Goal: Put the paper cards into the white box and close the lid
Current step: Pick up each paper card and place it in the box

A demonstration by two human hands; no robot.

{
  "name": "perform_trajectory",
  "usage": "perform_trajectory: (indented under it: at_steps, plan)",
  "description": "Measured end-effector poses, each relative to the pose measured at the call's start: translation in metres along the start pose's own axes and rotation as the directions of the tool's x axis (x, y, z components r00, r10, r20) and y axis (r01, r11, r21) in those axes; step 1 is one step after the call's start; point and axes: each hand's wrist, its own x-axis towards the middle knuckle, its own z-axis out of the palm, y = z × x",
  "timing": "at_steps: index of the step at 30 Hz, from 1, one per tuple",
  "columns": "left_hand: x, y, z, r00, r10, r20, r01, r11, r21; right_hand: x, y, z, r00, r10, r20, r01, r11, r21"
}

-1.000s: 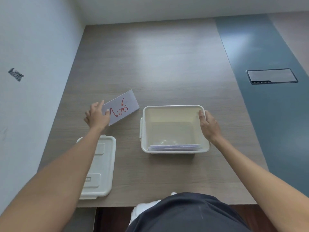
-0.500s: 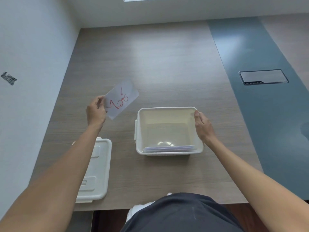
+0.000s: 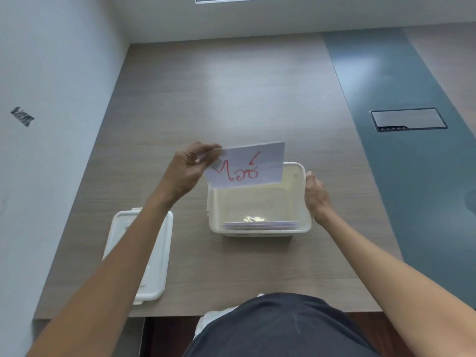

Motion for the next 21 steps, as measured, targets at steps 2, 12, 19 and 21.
perform_trajectory:
  at_steps: [2,12,19,21]
  plan:
    - [-0.01,0.002,0.009,1.0,0.023,0.012,-0.023,1.0,0.001,0.0,0.001,0.0,1.0,0.003,0.001,-0.003,1.0,0.003]
    - [-0.036,-0.031,0.057,0.985,0.053,0.161,-0.066,0.995,0.078,0.001,0.005,-0.001,1.0,0.011,0.024,-0.012,0.999,0.03]
    - [-0.062,-0.061,0.079,0.968,0.0,0.252,-0.067,0.964,0.257,0.004,0.004,0.001,1.0,0.0,-0.001,0.0,1.0,-0.03]
    - [-0.066,-0.061,0.08,0.952,-0.046,0.302,-0.077,0.92,0.384,0.005,0.004,0.001,1.0,-0.004,-0.007,0.004,1.0,-0.021]
